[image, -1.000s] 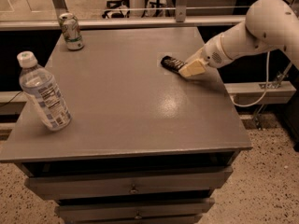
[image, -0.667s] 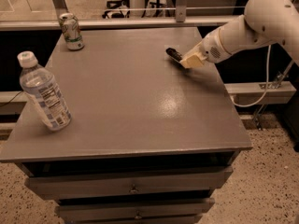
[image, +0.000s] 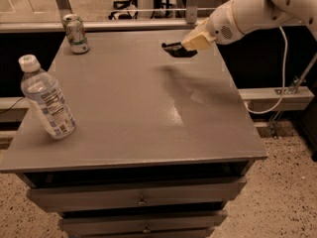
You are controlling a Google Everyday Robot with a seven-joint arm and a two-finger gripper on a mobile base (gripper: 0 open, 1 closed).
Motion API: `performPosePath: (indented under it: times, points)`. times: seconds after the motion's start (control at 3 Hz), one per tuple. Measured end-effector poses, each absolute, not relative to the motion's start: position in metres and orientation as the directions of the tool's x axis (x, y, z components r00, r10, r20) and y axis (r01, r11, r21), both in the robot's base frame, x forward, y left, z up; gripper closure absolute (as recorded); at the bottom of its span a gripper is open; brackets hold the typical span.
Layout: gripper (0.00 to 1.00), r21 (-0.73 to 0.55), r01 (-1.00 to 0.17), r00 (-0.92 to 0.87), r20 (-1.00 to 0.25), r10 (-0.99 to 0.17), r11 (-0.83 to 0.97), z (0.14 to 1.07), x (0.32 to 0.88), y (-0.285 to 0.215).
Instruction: Move rxbar chocolate near 7up can
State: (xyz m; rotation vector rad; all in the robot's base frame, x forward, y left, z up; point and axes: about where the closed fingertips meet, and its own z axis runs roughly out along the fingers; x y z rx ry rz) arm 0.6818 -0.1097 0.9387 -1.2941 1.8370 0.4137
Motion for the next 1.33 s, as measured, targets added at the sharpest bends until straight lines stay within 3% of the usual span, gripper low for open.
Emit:
performPosePath:
  times: [0.67, 1.33]
  points:
    - [1.00, -0.207, -0.894, -0.100, -0.773, -0.626, 0.398, 0.941, 0.681, -0.102]
    - [1.00, -0.460, -0.832, 0.142, -0.718, -0.682, 0.311, 0.988, 0.742, -0.044]
